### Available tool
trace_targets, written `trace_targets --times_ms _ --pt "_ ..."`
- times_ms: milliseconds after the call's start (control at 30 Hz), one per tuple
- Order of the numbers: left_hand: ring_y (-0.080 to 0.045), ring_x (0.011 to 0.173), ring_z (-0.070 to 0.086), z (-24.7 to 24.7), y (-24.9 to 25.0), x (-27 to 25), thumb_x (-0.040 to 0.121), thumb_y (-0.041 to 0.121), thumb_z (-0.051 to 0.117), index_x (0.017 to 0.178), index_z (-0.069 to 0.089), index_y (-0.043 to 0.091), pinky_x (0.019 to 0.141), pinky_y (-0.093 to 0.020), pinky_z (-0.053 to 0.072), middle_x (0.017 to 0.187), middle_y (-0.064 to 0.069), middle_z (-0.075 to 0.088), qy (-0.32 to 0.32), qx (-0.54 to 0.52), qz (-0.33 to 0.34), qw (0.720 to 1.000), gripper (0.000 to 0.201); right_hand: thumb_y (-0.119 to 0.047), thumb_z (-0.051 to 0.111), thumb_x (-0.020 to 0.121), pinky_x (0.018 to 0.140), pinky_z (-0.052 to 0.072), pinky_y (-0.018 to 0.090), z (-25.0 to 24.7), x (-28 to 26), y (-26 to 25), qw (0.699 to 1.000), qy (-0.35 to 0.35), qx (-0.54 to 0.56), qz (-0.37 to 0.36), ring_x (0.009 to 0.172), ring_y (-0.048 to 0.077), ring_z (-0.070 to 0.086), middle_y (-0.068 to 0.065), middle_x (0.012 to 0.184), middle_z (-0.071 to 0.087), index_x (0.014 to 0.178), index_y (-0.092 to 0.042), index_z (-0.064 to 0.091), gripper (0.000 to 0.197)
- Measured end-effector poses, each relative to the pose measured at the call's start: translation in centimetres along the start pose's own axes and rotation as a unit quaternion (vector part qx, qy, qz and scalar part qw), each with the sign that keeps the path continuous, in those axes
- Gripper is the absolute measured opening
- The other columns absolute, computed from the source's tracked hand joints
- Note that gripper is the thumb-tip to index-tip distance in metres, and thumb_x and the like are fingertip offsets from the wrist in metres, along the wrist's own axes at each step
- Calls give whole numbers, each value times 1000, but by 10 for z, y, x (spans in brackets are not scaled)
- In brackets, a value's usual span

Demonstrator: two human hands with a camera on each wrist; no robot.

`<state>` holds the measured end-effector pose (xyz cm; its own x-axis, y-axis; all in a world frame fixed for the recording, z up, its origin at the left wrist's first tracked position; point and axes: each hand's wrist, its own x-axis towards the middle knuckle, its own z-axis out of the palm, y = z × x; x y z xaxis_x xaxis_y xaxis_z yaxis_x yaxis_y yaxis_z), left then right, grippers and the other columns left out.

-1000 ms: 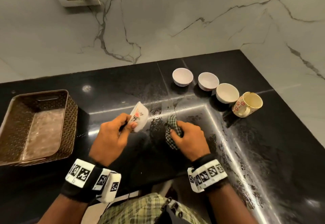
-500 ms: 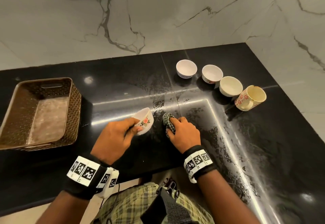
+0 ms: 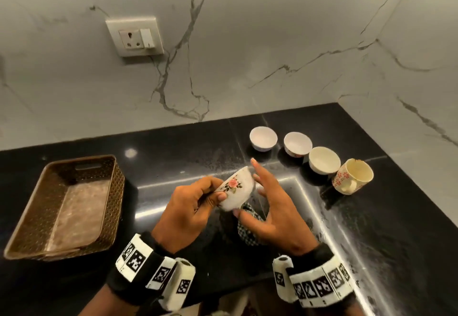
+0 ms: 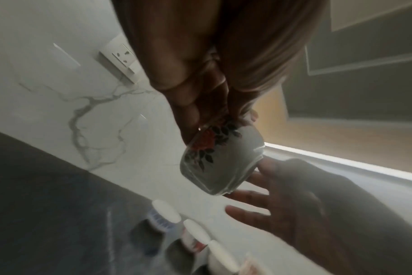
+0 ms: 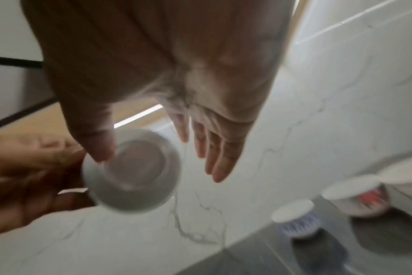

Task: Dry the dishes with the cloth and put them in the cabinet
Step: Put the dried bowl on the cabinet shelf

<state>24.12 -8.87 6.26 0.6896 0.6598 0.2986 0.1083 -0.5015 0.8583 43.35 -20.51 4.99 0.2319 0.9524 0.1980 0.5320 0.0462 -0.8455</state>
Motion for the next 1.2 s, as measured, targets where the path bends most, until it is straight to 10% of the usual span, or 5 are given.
trace_targets --times_ms 300,467,600,733,1200 --pt "-22 93 73 -38 120 103 98 11 56 110 63 0 81 -31 60 100 -11 75 -27 -213 107 971 18 -30 93 70 92 58 42 -67 69 -94 940 265 -47 -211 136 28 49 11 152 38 150 -7 25 108" --pt "-12 98 72 -64 177 151 101 26 59 116 66 14 83 -28 58 103 3 76 59 -40 244 967 20 -35 94 68 95 56 45 -115 104 -143 894 345 -89 -270 134 26 50 5 147 41 148 -9 33 104" --pt "-6 131 52 -95 201 186 105 29 53 138 56 10 111 -17 38 139 -2 61 230 231 334 884 38 -37 91 71 94 56 46 -153 127 -188 871 381 -89 -298 133 16 48 -5 145 41 149 -12 35 100" --pt "-36 152 26 -108 210 221 98 38 59 151 37 -1 123 -51 25 160 -22 34 272 467 272 796 70 -49 85 74 97 55 42 -187 162 -229 877 359 -103 -301 129 14 50 -1 143 47 150 -17 35 97" --pt "-38 132 47 -103 199 236 79 43 77 144 46 2 119 -51 32 140 -21 52 300 570 180 743 82 -83 70 42 100 52 43 -194 299 -296 945 256 -180 -93 119 24 58 1 134 57 138 -23 49 115"
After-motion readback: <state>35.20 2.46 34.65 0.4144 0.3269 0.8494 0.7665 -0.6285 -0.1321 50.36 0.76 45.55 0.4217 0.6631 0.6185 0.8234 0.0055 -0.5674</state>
